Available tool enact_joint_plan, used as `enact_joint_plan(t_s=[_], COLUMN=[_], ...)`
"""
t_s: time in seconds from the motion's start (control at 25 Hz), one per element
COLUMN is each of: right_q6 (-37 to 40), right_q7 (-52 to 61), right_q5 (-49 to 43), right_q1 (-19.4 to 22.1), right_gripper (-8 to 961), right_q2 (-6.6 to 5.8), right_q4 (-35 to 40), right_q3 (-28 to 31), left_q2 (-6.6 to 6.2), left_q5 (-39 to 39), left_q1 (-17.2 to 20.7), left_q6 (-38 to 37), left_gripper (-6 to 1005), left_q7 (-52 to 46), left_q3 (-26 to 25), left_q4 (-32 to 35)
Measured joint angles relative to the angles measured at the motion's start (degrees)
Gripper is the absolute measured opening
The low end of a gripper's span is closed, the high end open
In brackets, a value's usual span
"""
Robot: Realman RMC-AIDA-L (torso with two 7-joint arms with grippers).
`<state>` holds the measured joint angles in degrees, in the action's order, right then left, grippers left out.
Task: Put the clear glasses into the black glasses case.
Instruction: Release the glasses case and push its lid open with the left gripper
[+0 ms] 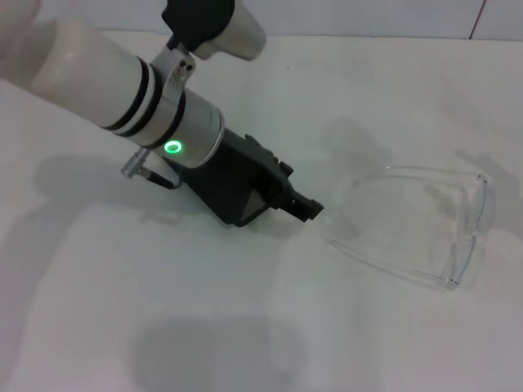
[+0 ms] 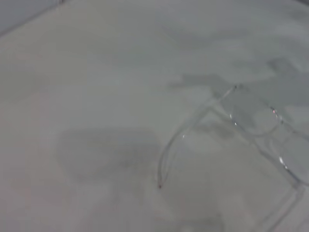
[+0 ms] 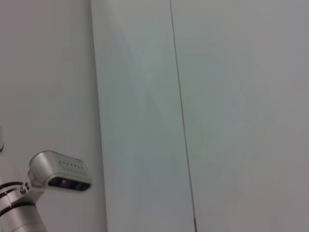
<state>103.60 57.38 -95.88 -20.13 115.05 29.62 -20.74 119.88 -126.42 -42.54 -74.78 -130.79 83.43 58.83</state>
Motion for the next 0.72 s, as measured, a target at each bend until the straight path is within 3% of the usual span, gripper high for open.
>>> enact_joint_plan(t_s=[0.72], right_q6=[0.11], right_q7=[0.01], right_q5=[-0.01], right_q1=[0.11], right_gripper=[856], right_q2=[-0.17], right_q4=[-0.01], right_q3=[0.00], left_q2=[-0.40], left_q5=[-1.95], left_q1=[1.92], left_q6=[-0.96], left_gripper=[814], left_q7=[-0.81], left_q3=[-0.22], left_q4=[-1.43])
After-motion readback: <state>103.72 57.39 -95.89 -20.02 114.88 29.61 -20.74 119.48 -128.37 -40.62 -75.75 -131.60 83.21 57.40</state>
